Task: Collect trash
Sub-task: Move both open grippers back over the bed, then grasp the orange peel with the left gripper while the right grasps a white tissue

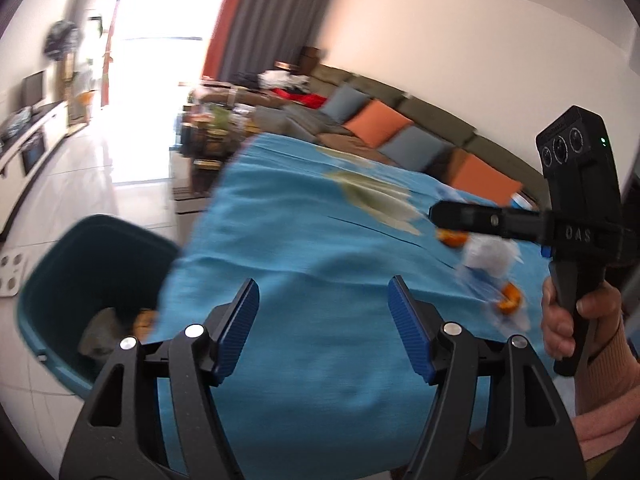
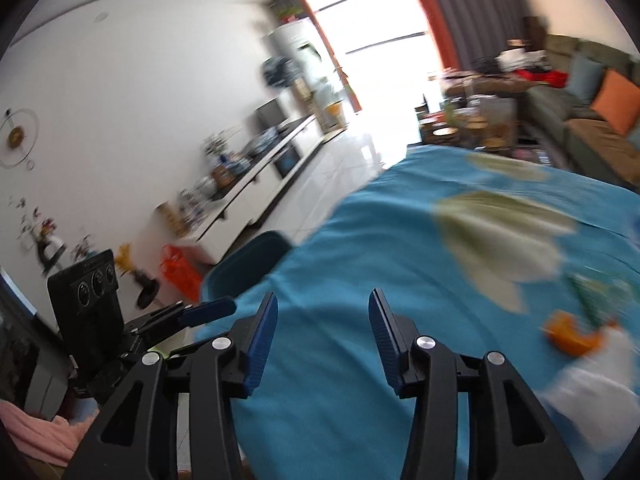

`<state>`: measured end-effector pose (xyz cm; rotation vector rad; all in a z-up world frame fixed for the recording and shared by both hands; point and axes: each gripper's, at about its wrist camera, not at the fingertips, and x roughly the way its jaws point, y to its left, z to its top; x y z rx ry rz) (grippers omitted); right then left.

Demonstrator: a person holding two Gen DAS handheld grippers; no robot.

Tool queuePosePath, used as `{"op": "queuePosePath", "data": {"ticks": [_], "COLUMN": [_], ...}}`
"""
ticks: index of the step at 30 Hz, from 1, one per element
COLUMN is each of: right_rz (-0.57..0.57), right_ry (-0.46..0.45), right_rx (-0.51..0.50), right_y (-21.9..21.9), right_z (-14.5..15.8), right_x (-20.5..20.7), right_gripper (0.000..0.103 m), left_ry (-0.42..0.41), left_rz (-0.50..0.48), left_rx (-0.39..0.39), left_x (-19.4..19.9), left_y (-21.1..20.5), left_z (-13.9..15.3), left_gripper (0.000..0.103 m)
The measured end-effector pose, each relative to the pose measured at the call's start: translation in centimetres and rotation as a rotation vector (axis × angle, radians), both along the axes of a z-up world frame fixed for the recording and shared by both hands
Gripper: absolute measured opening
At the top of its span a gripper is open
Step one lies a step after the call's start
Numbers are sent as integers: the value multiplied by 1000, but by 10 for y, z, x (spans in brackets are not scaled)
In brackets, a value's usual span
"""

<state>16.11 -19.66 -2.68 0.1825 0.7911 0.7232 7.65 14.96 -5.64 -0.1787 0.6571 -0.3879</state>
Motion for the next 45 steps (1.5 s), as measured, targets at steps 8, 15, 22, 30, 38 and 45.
{"op": "queuePosePath", "data": {"ticks": [8,15,22,30,38,45], "right_rz": [-259,-403,-402,-368,-344,-327], "right_ry": [-18,2,42,56,56,55], "right_rx": [-61,-88,-99,-103,-83,-52], "right_y": [-98,-157,-174,-170,-174,-176], "right_z": [-9,-28,-51,-59,-58,-55], "right_x": [-17,-21,-18,-18,-26,-31], "right_gripper": [47,53,59,56,34,7], "left_ry": [16,23,62,108,173,164], "left_rz": [-201,-346,-447,-512,-523,-525], "left_rx": [1,37,62,106,106,101], "left_x": [4,3,11,17,27,25], "left_y": [-86,-148,-202,-239,-250,-249], "left_z": [-6,-10,-20,-29,-41,-42], "left_gripper": [66,66,66,57,37,29]}}
